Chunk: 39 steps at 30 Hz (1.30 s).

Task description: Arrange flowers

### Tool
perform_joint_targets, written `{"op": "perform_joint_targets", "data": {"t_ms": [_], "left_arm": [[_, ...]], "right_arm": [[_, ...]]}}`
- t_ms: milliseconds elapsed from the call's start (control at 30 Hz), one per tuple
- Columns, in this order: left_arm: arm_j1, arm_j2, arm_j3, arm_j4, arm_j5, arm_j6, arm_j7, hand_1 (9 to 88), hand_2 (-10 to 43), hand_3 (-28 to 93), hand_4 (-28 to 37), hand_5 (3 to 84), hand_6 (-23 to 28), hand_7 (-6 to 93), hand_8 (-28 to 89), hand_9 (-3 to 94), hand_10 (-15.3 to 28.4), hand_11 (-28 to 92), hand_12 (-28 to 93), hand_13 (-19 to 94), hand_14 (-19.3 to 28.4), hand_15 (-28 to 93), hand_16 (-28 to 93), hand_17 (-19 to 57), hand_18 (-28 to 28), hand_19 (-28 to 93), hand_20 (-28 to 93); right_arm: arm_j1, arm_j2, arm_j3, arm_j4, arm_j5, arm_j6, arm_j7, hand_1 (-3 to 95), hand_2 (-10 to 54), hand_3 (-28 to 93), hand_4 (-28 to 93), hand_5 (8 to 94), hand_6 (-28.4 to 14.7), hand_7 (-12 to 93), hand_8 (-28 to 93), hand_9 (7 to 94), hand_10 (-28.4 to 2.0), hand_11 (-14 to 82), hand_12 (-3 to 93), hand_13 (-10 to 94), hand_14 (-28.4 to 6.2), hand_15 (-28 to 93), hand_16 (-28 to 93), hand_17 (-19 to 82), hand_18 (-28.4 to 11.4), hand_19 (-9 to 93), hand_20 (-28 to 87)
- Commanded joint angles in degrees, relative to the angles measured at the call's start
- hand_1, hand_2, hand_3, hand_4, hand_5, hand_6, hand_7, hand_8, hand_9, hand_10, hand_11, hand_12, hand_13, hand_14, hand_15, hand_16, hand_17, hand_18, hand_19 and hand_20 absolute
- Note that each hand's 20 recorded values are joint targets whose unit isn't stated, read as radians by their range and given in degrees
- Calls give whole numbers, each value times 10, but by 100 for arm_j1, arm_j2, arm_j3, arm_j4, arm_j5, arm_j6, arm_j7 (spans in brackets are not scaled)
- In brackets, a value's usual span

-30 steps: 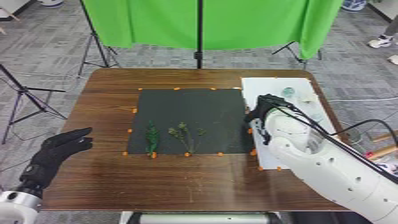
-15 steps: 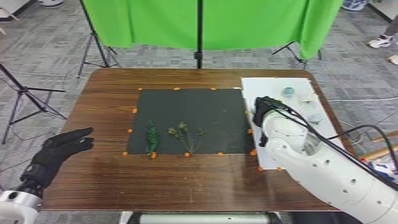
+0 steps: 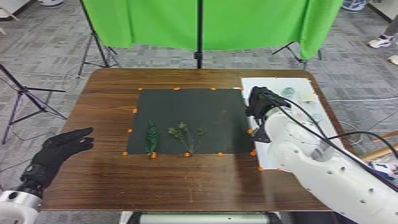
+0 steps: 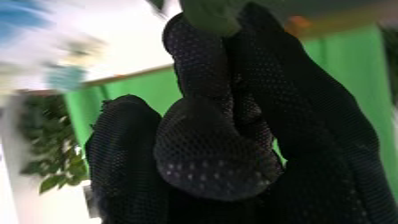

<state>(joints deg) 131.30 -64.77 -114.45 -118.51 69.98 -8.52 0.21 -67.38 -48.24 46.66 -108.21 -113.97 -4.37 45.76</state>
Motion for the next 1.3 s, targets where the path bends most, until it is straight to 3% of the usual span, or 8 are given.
{"op": "perform_joint_targets", "data": {"t_ms": [33,167,433,567,1300], "left_arm": [[40,-54,-2,9,27,-85,-56,321,-33,616,-160,454,59,94,-53,451,150,162,112,371,195,202,4,94,151,188,221],[56,-74,-13,4,25,-92,-59,322,-32,614,-161,454,59,94,-53,451,149,162,113,371,195,200,4,94,151,187,222],[35,-63,-6,14,23,-132,-69,321,-32,614,-160,454,59,93,-53,451,150,162,113,371,195,200,5,94,151,186,222],[35,-64,-17,15,23,-140,-86,321,-33,615,-160,454,59,94,-52,451,150,161,112,370,195,200,5,94,150,186,222],[43,-41,-46,5,10,-202,-143,322,-31,612,-160,454,58,94,-52,449,150,160,113,369,195,198,6,93,150,183,221]], "right_arm": [[-264,-132,331,-364,1199,988,-471,612,-95,503,-19,827,-61,295,259,928,-142,400,268,937,0,674,178,788,-51,920,367],[-398,-168,326,-402,1362,1159,-584,612,-95,504,-21,825,-63,296,257,926,-142,400,268,937,2,672,177,789,-48,919,365],[-716,-303,272,-373,2762,2250,-858,623,-91,496,-39,820,-71,288,248,922,-141,386,264,937,1,651,179,789,-42,902,358],[-860,-321,343,-373,3299,2438,-910,636,-84,488,-47,815,-75,268,242,923,-146,362,260,937,-3,624,179,788,-37,875,353],[-1141,-352,258,-307,3300,2430,-749,642,-71,487,-54,811,-80,202,204,919,-152,258,226,937,-13,566,187,788,-33,810,376]]}}
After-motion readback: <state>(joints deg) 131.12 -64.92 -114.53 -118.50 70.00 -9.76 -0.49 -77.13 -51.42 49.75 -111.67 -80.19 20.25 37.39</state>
